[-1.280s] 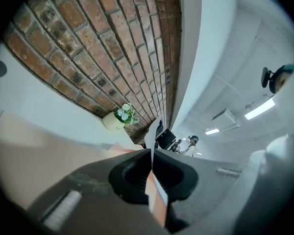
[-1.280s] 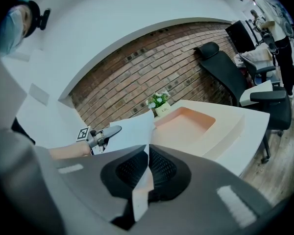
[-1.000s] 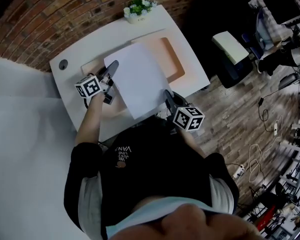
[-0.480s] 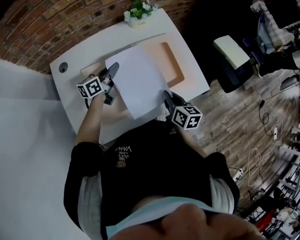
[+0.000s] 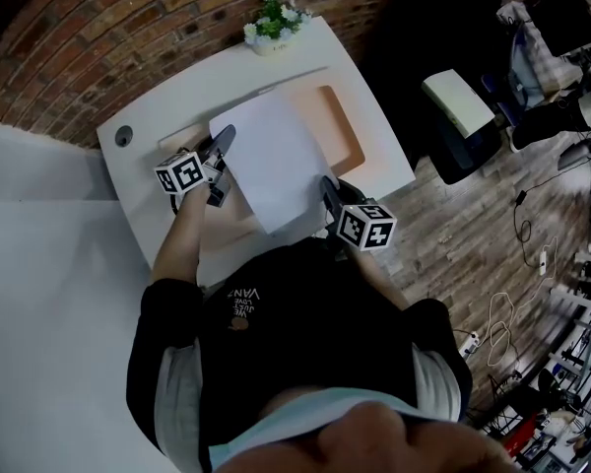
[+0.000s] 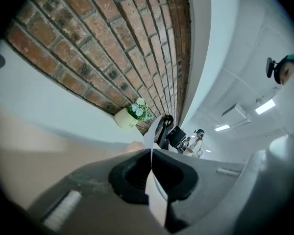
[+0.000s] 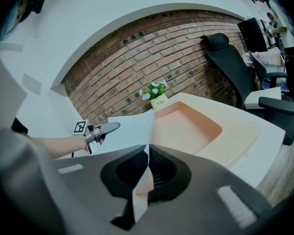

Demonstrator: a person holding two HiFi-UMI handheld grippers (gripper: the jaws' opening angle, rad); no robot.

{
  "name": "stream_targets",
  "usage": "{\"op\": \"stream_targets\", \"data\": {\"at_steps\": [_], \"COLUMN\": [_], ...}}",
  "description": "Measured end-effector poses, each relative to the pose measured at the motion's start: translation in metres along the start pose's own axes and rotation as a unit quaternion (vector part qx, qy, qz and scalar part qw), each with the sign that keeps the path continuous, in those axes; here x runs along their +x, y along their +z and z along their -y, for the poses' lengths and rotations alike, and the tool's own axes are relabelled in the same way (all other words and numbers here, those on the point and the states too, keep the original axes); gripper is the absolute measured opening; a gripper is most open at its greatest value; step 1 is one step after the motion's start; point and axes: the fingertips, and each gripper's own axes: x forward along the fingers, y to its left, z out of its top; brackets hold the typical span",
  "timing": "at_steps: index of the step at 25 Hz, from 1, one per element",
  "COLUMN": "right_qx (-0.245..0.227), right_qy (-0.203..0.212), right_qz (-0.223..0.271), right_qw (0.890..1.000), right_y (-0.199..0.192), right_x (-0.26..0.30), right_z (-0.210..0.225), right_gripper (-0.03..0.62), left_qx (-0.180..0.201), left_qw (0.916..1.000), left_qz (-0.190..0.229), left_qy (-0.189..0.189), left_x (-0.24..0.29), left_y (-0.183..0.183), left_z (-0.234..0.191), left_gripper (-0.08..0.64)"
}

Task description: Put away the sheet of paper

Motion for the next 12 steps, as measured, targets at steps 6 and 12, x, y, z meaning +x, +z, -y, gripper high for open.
{"op": "stream_targets", "data": {"at_steps": [6, 12], "right_qx": [-0.004, -0.009], "right_qy": [-0.004, -0.016], "right_qz": [-0.012, -0.023], "right_qw": [1.000, 1.000], "right_y": [-0.004, -0.007], "right_x": [0.005, 0.010], "right_z": [0.002, 0.005], "right_gripper": [-0.006, 0.003], "left_qx": [-0.003, -0.014], "left_qw": [0.9999, 0.9998], "left_qz": [-0.006, -0.008], "left_qy": [0.010, 0.011], "left_x": [0.004, 0.007], "left_y": [-0.005, -0.008], "left_z": [-0.011, -0.020], "left_gripper": [0.000, 0.000]}}
